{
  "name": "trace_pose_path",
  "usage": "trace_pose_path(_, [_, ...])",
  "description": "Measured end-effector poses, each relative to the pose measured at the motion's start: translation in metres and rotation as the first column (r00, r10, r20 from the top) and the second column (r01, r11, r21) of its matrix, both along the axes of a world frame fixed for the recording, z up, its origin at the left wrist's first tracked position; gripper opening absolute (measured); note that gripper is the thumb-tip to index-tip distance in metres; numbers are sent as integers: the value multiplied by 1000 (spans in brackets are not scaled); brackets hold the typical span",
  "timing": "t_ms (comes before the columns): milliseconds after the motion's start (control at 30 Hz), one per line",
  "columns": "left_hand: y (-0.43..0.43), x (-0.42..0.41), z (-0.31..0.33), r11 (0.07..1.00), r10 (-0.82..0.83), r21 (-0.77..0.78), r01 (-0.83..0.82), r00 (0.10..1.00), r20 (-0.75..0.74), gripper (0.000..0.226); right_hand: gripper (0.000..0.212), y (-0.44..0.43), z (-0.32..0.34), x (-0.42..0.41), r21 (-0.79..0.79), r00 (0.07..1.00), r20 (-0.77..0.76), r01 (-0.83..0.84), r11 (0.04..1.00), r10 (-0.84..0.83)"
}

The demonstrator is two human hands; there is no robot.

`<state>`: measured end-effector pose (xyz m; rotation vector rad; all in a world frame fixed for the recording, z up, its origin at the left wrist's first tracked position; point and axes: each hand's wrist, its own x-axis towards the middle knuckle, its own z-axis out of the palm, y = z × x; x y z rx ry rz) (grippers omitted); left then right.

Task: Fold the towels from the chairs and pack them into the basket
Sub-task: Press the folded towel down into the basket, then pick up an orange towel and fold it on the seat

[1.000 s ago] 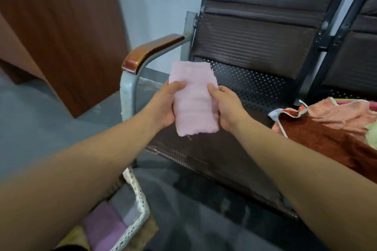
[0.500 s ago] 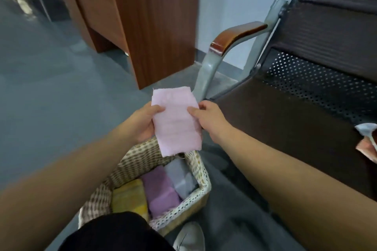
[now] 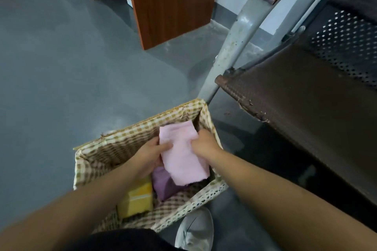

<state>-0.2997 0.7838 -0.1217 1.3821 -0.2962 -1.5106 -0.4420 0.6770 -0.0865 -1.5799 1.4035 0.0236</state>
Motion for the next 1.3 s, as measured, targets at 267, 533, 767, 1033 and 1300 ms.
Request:
trace_pose_path(267, [0, 18, -62, 966, -1, 258, -24, 995, 99, 24, 41, 0, -47, 20, 111, 989, -148, 42, 993, -25])
trace_pose_path(533, [28, 30, -116, 942, -11, 310, -131, 908, 419, 72, 57, 15, -86, 48, 210, 954, -201, -178, 961, 221])
trace_pose_path(767, [24, 29, -115, 818, -202, 556, -144, 834, 514, 54, 49, 19, -90, 41, 156, 925, -247, -256, 954, 289])
trace_pose_path(1033, [20, 46, -10, 823, -531, 544, 166, 566, 631, 34, 38, 15, -2, 19, -57, 953, -78, -296, 953, 291])
trace_pose_path(1300, [-33, 10, 207, 887, -408, 381, 260, 55, 912, 28, 47, -4, 172, -45, -499, 928, -106, -360, 788, 357])
